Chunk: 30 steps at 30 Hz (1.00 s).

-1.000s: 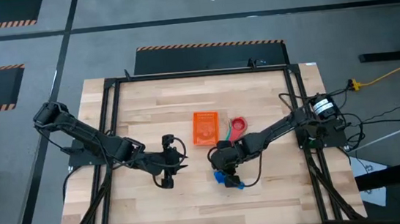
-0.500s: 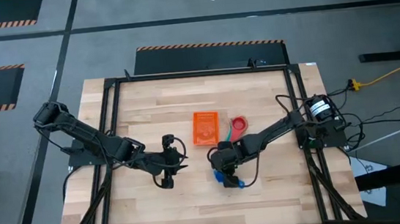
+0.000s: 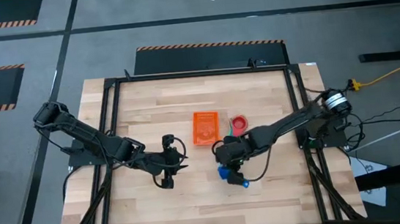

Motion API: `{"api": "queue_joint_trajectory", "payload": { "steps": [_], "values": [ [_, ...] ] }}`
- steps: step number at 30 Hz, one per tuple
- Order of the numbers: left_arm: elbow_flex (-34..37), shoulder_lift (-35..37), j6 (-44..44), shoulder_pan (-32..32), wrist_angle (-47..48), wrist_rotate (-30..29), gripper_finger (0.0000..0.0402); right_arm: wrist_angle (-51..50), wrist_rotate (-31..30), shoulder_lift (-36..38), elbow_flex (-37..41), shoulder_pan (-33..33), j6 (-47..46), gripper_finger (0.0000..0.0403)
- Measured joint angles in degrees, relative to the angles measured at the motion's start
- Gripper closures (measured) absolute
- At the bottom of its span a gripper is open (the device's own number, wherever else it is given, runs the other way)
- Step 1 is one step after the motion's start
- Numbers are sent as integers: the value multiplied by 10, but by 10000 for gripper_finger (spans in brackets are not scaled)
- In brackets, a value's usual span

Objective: Nest measuring cups in basket
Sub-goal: Stack the light blue measuring cup on top of the red measuring cup

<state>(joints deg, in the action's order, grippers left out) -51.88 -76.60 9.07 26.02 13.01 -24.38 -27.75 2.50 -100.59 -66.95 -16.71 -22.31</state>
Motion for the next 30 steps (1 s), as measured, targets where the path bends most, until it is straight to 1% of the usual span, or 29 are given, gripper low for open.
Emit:
{"api": "queue_joint_trajectory", "payload": {
  "steps": [3, 6, 10, 14, 16, 18, 20, 22, 27, 30],
  "values": [
    [0, 0, 0, 0, -1, 0, 280, -35, -14, 41, -2, 0, -34, 386],
    [0, 0, 0, 0, -2, -1, 280, -87, -49, 81, -2, 0, -69, 389],
    [0, 0, 0, 0, -2, -1, 280, -171, -118, 134, -2, 8, -138, 387],
    [0, 0, 0, 0, -2, -1, 280, -257, -206, 175, -2, 31, -222, 386],
    [0, 0, -2, 0, -3, -1, 280, -301, -241, 184, -2, 48, -261, 386],
    [0, 0, -2, 0, -3, -2, 280, -330, -263, 187, -2, 67, -294, 386],
    [0, 0, -2, 0, -3, -2, 280, -339, -274, 187, 0, 87, -313, 386],
    [0, 0, -2, 0, -3, -2, 280, -319, -275, 186, 11, 105, -315, 386],
    [0, 0, -2, 0, -2, -2, 280, -260, -239, 185, 51, 144, -317, 386],
    [0, 0, -2, 0, -2, -2, 280, -249, -217, 185, 77, 163, -321, 385]
  ]
}}
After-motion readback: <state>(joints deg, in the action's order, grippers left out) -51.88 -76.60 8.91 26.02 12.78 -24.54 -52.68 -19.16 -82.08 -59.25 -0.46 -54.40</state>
